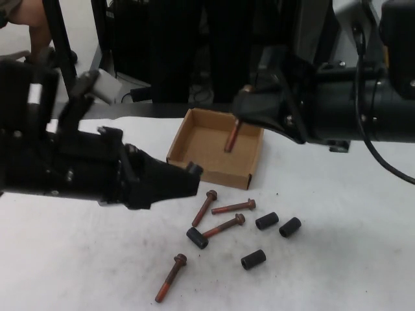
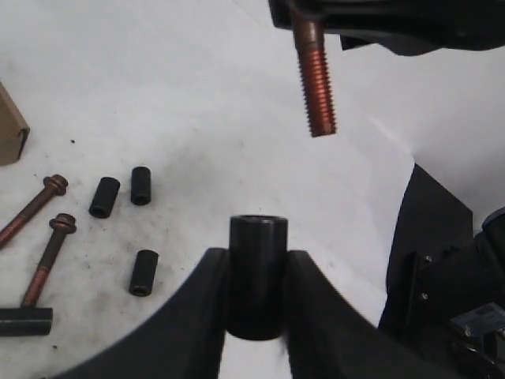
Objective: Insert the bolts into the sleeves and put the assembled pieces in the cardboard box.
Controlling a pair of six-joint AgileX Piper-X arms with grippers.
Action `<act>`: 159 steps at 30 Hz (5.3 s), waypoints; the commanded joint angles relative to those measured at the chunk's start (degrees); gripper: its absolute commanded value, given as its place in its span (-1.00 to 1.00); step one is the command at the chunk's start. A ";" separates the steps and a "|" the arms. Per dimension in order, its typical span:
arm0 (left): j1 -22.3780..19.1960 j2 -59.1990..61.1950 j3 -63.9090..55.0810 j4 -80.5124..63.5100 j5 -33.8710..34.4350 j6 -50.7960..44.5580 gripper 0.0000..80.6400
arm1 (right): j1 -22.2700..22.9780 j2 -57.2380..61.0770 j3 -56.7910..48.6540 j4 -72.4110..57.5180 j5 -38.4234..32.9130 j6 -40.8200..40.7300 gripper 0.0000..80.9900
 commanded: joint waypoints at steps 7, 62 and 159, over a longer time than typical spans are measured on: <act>0.08 -1.77 0.02 -2.99 2.13 -2.97 -0.98 | 2.11 1.09 -0.39 -5.58 -0.39 4.16 -1.00; 0.08 -3.47 0.02 -15.91 0.52 -14.08 -0.98 | 10.86 0.97 -0.45 -5.95 5.81 -2.27 -1.00; 0.12 6.60 -4.13 -17.19 -14.85 -4.08 -0.98 | 6.12 -5.81 -9.95 30.66 14.20 -29.91 -0.99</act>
